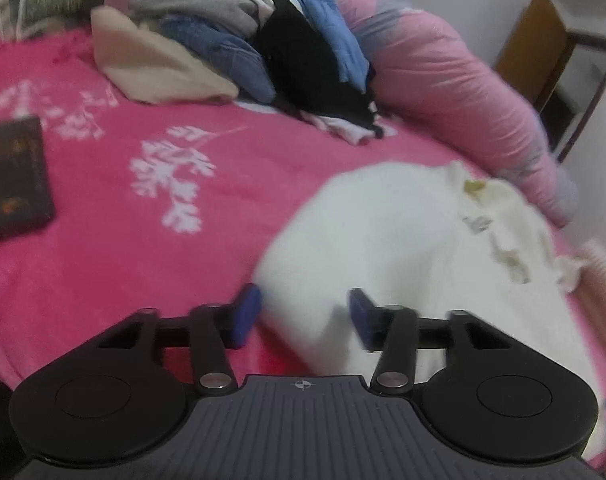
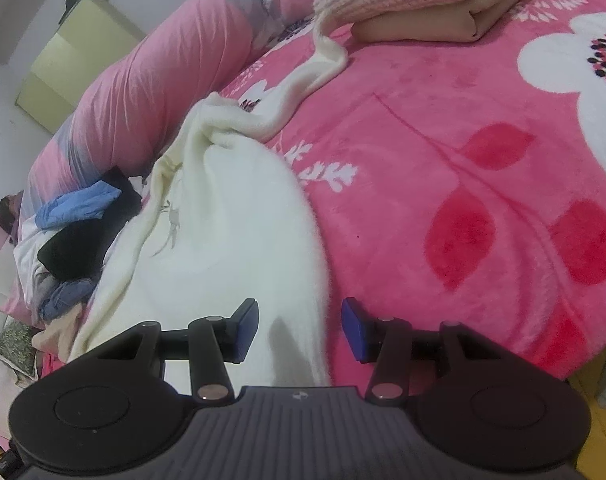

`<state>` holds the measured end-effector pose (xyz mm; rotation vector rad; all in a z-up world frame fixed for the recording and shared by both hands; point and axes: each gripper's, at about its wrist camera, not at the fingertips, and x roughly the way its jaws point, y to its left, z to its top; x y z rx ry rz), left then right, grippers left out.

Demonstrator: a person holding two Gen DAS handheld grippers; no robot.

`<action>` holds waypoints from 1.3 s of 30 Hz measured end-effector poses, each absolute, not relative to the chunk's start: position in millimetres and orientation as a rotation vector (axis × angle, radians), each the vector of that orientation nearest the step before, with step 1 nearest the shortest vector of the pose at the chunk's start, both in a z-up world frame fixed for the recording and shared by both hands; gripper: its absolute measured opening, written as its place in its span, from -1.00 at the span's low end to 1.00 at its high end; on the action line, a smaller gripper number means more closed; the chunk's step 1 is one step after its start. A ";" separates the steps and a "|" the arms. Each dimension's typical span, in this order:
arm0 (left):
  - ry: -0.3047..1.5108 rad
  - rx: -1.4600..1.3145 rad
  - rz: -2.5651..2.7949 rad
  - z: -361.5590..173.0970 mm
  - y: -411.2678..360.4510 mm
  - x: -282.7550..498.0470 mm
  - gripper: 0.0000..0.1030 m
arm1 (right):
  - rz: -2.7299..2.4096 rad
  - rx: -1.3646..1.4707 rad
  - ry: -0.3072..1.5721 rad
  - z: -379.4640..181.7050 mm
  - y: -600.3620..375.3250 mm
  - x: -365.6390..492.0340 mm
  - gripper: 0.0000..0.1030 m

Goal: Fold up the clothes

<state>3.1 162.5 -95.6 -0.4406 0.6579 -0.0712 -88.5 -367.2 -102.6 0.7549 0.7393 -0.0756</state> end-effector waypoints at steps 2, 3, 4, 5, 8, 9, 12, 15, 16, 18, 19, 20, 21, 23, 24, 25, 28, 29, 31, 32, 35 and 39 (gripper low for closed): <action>0.671 -0.478 -0.084 -98.7 163.1 3.6 0.26 | -0.078 0.752 0.737 -103.1 -366.4 -89.1 -0.03; 0.670 -0.485 -0.078 -99.8 162.3 4.2 0.25 | -0.079 0.754 0.737 -104.1 -366.2 -88.9 -0.02; 0.664 -0.488 -0.069 -100.4 161.8 4.3 0.18 | -0.081 0.755 0.737 -105.2 -366.0 -88.7 -0.02; 0.658 -0.490 -0.060 -101.0 161.3 4.5 0.05 | -0.084 0.757 0.738 -106.2 -365.7 -88.2 -0.02; 0.619 -0.516 -0.040 -99.4 161.7 2.8 -0.76 | -0.092 0.752 0.743 -105.6 -363.5 -86.1 0.04; 0.581 -0.548 -0.041 -94.5 164.2 -0.5 -0.78 | -0.093 0.751 0.744 -104.7 -362.3 -85.8 0.05; 0.476 -0.602 -0.089 -66.7 171.0 -3.0 -0.79 | -0.096 0.741 0.749 -103.4 -360.6 -84.9 0.09; 0.435 -0.719 -0.148 -39.0 190.0 18.5 -0.79 | -0.096 0.725 0.755 -103.2 -360.0 -83.1 0.10; 0.425 -0.780 -0.162 -30.8 199.7 31.1 -0.79 | -0.097 0.719 0.756 -103.2 -359.8 -82.5 0.10; 0.401 -0.928 -0.151 -22.0 225.8 62.4 -0.80 | -0.098 0.715 0.758 -102.8 -359.2 -81.1 0.10; 0.384 -1.007 -0.110 -24.4 242.2 78.8 -0.80 | -0.100 0.715 0.759 -103.0 -359.0 -80.7 0.10; 0.367 -1.086 -0.068 -26.9 258.7 95.3 -0.80 | -0.100 0.717 0.759 -103.0 -359.2 -80.5 0.10; 0.349 -1.164 -0.026 -29.3 275.2 111.7 -0.79 | -0.099 0.717 0.758 -103.2 -359.5 -80.4 0.10; 0.310 -1.319 0.061 -34.3 308.1 144.6 -0.71 | -0.097 0.716 0.753 -103.5 -359.2 -81.2 0.10; 0.289 -1.396 0.105 -36.7 324.6 161.1 -0.57 | -0.097 0.712 0.751 -103.6 -358.9 -81.3 0.10; 0.308 -1.462 0.151 -47.7 336.2 168.8 -0.47 | -0.097 0.706 0.748 -103.7 -357.7 -81.8 0.10; 0.372 -1.546 0.256 -84.6 351.8 162.5 -0.40 | -0.097 0.678 0.745 -104.0 -354.8 -81.1 0.11; 0.366 -1.534 0.270 -89.1 351.3 154.6 -0.34 | -0.097 0.666 0.745 -104.1 -353.6 -80.5 0.13; 0.361 -1.514 0.278 -93.4 347.6 139.5 -0.22 | -0.092 0.646 0.749 -103.5 -350.9 -78.0 0.21; 0.366 -1.493 0.263 -90.6 344.7 133.4 -0.22 | -0.090 0.633 0.753 -102.7 -349.5 -76.8 0.26; 0.378 -1.383 0.186 -70.9 334.2 118.5 -0.18 | -0.084 0.597 0.762 -100.8 -345.5 -73.8 0.27; 0.463 -1.159 -0.049 -42.7 286.9 103.6 0.08 | -0.083 0.585 0.758 -98.6 -345.8 -75.8 0.27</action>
